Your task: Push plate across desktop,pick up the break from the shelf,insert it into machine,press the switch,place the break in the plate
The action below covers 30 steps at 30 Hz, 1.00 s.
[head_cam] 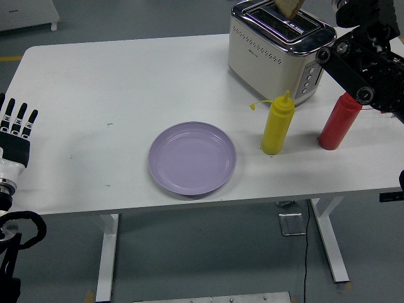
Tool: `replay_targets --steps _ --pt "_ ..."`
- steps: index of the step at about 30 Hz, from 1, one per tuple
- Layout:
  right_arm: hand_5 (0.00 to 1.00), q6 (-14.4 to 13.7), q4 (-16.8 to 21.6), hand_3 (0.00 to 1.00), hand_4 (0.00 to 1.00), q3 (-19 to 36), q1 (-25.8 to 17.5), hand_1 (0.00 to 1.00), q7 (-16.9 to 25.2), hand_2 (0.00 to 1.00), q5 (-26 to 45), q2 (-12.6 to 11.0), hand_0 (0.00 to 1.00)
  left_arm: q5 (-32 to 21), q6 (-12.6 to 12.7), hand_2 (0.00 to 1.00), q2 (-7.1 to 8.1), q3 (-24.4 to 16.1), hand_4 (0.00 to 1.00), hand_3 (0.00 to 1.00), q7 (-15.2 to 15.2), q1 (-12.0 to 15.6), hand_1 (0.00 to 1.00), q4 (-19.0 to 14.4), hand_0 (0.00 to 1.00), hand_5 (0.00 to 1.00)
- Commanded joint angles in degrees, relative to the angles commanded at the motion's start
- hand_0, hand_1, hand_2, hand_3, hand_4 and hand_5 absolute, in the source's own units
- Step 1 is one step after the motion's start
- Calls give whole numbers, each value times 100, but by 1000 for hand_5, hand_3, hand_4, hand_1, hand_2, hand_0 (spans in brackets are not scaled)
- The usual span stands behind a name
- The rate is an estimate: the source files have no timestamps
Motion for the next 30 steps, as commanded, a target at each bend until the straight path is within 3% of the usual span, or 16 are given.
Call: replay_targets --steps 26,27,30 --pt "2 -161 -525 457 217 -337 -131 283 222 377 112 175 284 37 -14 947 -32 158 617 847 -2 -51 879 33 832 998" --pt "30 -153 -562 508 366 -349 -137 397 255 460 114 184 320 32 -10 951 -32 169 617 846 -6 -54 879 36 832 998" --pt "30 -128 -629 508 366 -373 -151 397 314 460 98 197 320 31 -1 951 -31 188 617 846 -17 -56 879 41 832 998"
